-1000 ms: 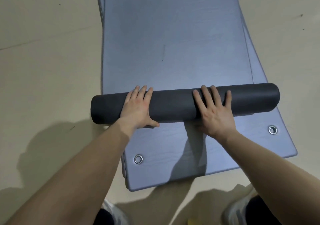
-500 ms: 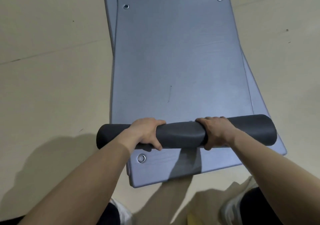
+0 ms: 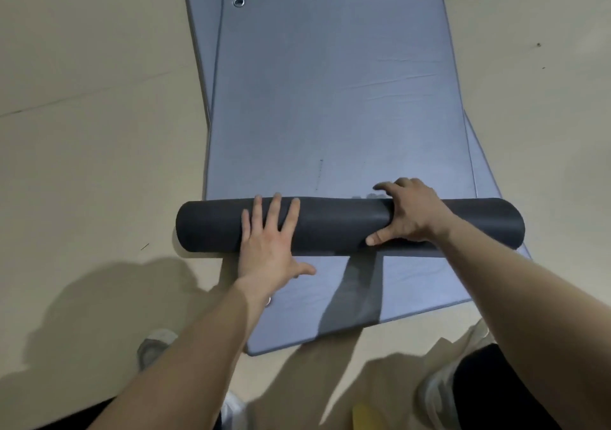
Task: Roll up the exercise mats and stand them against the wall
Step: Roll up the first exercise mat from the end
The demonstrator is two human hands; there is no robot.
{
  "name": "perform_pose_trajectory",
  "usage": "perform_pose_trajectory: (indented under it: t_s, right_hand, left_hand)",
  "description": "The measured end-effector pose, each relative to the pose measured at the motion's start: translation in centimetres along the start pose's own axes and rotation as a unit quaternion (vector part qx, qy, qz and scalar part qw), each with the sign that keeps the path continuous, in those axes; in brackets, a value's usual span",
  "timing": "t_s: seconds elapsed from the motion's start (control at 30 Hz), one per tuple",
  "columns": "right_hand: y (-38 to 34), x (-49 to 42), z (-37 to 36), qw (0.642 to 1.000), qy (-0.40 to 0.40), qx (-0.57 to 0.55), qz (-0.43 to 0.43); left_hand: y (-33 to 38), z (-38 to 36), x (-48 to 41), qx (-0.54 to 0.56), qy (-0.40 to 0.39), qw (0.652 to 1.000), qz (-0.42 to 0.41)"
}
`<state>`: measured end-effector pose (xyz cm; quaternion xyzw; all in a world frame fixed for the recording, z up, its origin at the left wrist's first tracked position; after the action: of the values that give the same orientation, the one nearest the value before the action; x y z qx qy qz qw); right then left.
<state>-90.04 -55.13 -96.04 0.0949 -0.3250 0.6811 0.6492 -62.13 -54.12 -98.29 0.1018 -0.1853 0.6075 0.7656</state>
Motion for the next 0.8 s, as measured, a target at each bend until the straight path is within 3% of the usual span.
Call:
perform_pose_trajectory:
  t_s: [0.07,0.1,0.2,0.27,0.33,0.4,0.47,0.6,0.7,0.73,0.8]
  right_hand:
    - [0.3,1.4,-1.9,0.985,0.144,0.094,0.010]
    - [0.3,2.3,-3.6,0.976,0.162,0.145,0.020]
    - [1.2,1.6,-7.0,0.971,0.102,0.215,0.001]
    - [1.4,-0.6,-6.6,0.970,0.131,0.202,-0.017]
    - [1.8,-2.5,-5.5,0.963,0.174,0.206,-0.007]
    - [2.3,-3.7,-4.1,0.959,0.187,0.213,0.017]
    - [2.7,-4.3,-2.3,0.962,0.171,0.214,0.025]
    - [1.5,-3.0,0.9,0.985,0.036,0.169,0.026]
    - [0.9,0.3,0.5,0.988,-0.089,0.115,0.045]
    - [0.8,1.7,-0.5,0.989,-0.101,0.098,0.040]
    - [0.5,4.3,-3.0,0.991,-0.042,0.124,0.023]
  left_hand:
    - [-0.4,0.7,-4.2,0.016,-0.025,0.999,-0.016]
    - [-0.8,1.6,-6.6,0.025,-0.044,0.998,-0.037]
    - [-1.1,3.7,-11.0,0.048,-0.083,0.989,-0.117]
    - [-1.4,3.2,-10.3,0.073,0.010,0.991,-0.116]
    - [-1.8,1.6,-8.5,0.031,0.104,0.990,-0.086]
    - [-1.9,0.4,-8.1,-0.055,0.104,0.990,-0.074]
    - [-1.7,1.5,-9.5,-0.050,0.120,0.988,-0.082]
    - [-1.5,4.8,-8.9,-0.006,0.002,0.997,-0.081]
    - [-1.3,4.3,-5.3,0.031,-0.182,0.980,-0.072]
    - [-1.1,3.8,-4.4,0.037,-0.224,0.971,-0.076]
    - [-0.9,3.8,-4.1,0.049,-0.274,0.957,-0.077]
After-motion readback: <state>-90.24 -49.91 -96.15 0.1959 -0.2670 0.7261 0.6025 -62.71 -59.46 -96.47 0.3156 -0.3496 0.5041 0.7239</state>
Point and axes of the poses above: each hand's wrist, its own x-axis away from the middle knuckle, its own z-axis out of the back of the hand, y = z × x, the point moved 2 cm from there along -x, towards the middle knuckle, and after that the axes turned 8 degrees about z, right-handed, at the moved point
